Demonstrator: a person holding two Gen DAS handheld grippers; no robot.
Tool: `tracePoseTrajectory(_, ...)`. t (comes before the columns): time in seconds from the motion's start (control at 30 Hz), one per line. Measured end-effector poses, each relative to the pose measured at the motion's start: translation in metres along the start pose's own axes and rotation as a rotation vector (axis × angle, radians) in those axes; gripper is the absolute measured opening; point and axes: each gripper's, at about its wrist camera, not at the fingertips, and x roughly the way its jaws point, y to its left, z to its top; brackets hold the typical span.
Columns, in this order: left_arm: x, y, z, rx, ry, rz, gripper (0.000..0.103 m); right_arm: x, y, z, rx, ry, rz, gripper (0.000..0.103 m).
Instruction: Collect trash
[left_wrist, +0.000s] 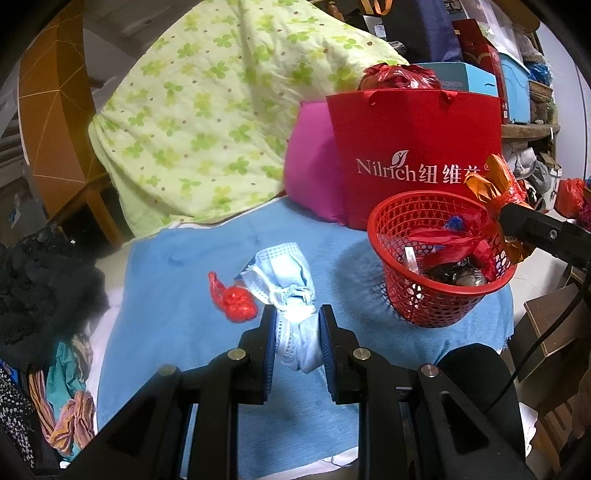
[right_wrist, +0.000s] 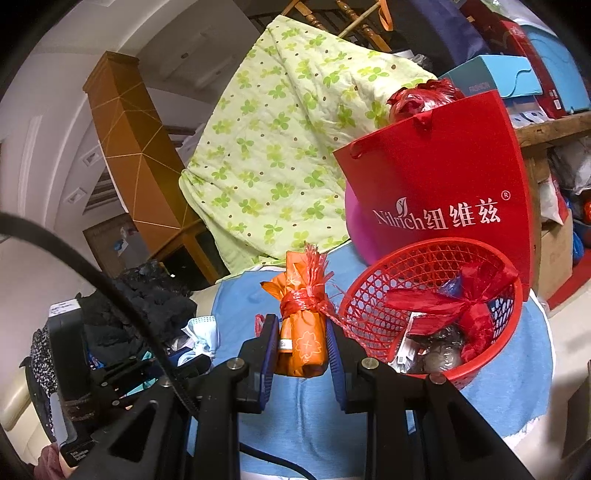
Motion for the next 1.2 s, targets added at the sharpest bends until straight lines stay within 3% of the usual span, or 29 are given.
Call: tracePoseTrajectory(1.2, 0.008, -0.03, 0.008, 0.069, 0.014, -0.029, 0.024, -0.017, -0.023, -0.004, 0.076, -0.021, -0.05, 0.028)
